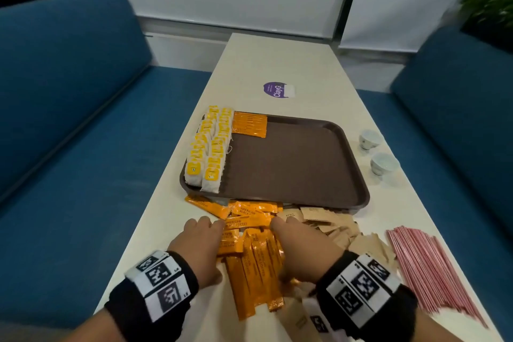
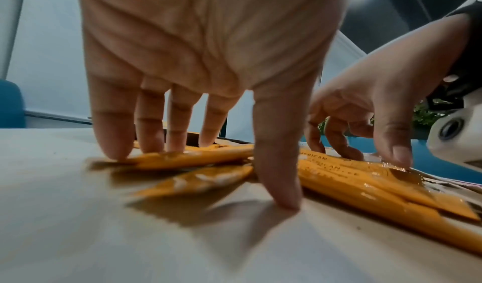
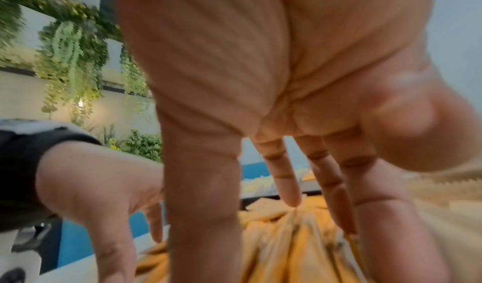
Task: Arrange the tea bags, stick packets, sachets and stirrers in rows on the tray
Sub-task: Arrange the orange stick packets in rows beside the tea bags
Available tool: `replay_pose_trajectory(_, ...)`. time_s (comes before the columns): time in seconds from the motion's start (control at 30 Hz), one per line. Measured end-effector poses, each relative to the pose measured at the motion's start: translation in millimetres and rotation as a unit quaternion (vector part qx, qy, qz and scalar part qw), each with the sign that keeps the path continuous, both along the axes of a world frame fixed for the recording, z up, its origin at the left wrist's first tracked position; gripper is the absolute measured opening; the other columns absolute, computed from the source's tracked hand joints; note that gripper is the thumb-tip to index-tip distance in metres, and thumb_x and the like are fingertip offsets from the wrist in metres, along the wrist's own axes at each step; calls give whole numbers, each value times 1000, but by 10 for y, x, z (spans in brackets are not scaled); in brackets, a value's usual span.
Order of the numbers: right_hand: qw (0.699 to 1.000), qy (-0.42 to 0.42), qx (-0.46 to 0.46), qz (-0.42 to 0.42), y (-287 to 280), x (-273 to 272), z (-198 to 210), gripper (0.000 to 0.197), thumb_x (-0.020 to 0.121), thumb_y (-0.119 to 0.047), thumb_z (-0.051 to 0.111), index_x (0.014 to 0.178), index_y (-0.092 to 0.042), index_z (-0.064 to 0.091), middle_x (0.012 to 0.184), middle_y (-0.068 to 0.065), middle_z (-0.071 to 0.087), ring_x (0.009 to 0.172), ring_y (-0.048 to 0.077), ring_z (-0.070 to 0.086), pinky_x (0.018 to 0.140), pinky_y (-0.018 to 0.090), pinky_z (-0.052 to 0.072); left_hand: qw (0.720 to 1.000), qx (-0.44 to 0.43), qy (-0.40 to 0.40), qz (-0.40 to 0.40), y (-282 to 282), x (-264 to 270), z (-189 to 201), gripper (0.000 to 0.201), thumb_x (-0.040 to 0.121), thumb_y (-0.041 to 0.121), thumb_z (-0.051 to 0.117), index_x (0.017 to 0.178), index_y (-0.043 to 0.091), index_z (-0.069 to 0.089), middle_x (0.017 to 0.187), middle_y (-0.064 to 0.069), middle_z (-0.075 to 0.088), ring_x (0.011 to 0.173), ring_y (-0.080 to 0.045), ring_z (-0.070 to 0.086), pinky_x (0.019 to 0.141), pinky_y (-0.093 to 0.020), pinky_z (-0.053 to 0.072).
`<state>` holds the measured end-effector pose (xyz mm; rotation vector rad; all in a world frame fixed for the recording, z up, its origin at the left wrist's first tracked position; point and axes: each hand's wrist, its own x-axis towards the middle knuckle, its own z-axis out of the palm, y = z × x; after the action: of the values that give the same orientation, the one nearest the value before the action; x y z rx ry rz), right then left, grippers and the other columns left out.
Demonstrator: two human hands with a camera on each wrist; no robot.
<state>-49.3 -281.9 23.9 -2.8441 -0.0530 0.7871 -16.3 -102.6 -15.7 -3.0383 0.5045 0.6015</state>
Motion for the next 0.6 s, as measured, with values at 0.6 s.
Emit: replay_pose_trajectory(0.6,993,-24,61,-102,284,-105,-229,94,59,-45,85,132,-20,31,133,3,37,116,23,50,90,36,51,991,-77,71,88,-155,113,-31,35,91,24,56,121,12,43,123,-8,56,112,-22,55,86,-25,42)
